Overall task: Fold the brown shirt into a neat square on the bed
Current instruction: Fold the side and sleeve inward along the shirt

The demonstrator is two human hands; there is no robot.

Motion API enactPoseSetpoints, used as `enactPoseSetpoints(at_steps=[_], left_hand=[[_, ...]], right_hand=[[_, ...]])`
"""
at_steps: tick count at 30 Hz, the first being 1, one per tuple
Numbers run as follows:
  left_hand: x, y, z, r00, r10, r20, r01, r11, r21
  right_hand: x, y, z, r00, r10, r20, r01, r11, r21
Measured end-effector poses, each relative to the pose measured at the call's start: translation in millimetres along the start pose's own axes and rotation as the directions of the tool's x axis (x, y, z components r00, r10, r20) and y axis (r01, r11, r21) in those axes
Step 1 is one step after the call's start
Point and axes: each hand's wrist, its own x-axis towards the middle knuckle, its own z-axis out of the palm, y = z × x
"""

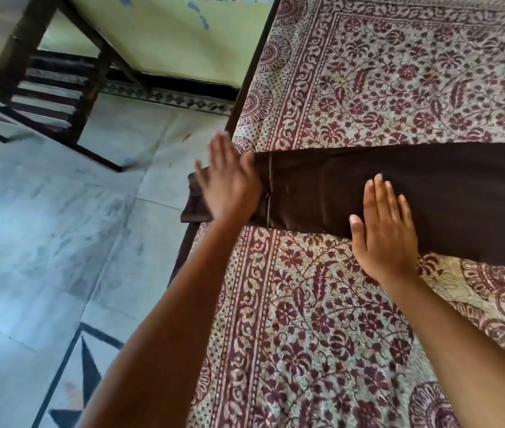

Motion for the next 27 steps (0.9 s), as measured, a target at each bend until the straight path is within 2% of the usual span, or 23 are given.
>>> enactPoseSetpoints(at_steps=[2, 4, 6, 8, 10, 12, 14, 16, 17, 18, 20, 22, 23, 25, 27], left_hand=[[-14.4, 57.3, 14.1, 0.979, 0.188, 0.08, -0.185, 0.982, -0.036], [-32.8, 97.9, 32.4, 0.933, 0.312, 0.178, -0.305, 0.95, -0.068], [-41.2, 102.7, 45.6, 0.9, 0.362, 0.242, -0.358, 0.932, -0.062], [-40.5, 77.9, 48.3, 0.898, 0.384, 0.215, -0.397, 0.918, 0.015], [-35.3, 40.3, 42.7, 0.924, 0.346, 0.159, -0.362, 0.929, 0.079], [-25.0, 2.9, 32.3, 0.959, 0.248, 0.138, -0.262, 0.96, 0.096], [-15.5, -33.1, 20.3, 0.989, 0.053, 0.137, -0.063, 0.995, 0.075], [-7.2, -54.7, 9.0, 0.972, -0.19, 0.139, 0.187, 0.982, 0.032], [-5.2, -57.2, 5.3, 0.961, -0.248, 0.12, 0.246, 0.969, 0.027], [-6.1, -53.9, 4.0, 0.968, -0.237, 0.086, 0.235, 0.971, 0.035], [-12.3, -30.5, 6.0, 0.996, -0.066, 0.055, 0.065, 0.998, 0.026], [-27.4, -5.9, 13.3, 0.985, 0.13, 0.113, -0.133, 0.991, 0.02], [-36.1, -2.0, 18.1, 0.973, 0.18, 0.145, -0.188, 0.981, 0.042], [-43.5, -12.9, 22.5, 0.971, 0.179, 0.161, -0.195, 0.976, 0.094], [-42.0, -33.8, 15.6, 0.984, 0.091, 0.153, -0.108, 0.989, 0.104]], right_hand=[[0.9, -0.7, -1.0, 1.0, 0.009, 0.012, -0.009, 1.0, -0.005], [1.5, 0.2, -1.6, 1.0, 0.014, 0.02, -0.014, 1.0, -0.003], [1.7, 0.5, -1.8, 1.0, 0.007, 0.019, -0.007, 1.0, -0.004], [1.1, 0.7, -1.7, 1.0, 0.0, 0.004, 0.0, 1.0, 0.011], [0.0, 0.8, -0.2, 1.0, -0.002, -0.017, 0.002, 0.999, 0.036], [-0.3, 1.6, 0.1, 1.0, 0.003, -0.024, -0.002, 0.999, 0.045], [-0.8, 1.6, 0.1, 1.0, -0.002, -0.016, 0.003, 0.999, 0.039], [-0.5, 1.9, 0.3, 1.0, 0.0, -0.015, 0.0, 0.999, 0.033], [-0.2, 1.8, 0.3, 1.0, 0.003, -0.016, -0.002, 0.999, 0.033], [-0.5, 1.6, 0.4, 1.0, 0.004, -0.013, -0.003, 0.999, 0.034], [-0.1, 1.6, -0.4, 1.0, 0.005, -0.013, -0.005, 0.999, 0.035], [0.0, 1.9, -1.1, 1.0, -0.001, -0.022, 0.001, 0.999, 0.035], [-0.1, 1.6, -1.3, 1.0, -0.003, -0.018, 0.004, 0.999, 0.037], [-0.4, 1.0, -0.5, 1.0, 0.002, -0.001, -0.002, 1.0, 0.031], [-0.1, -0.5, -1.3, 0.999, 0.026, 0.028, -0.026, 1.0, 0.006]])
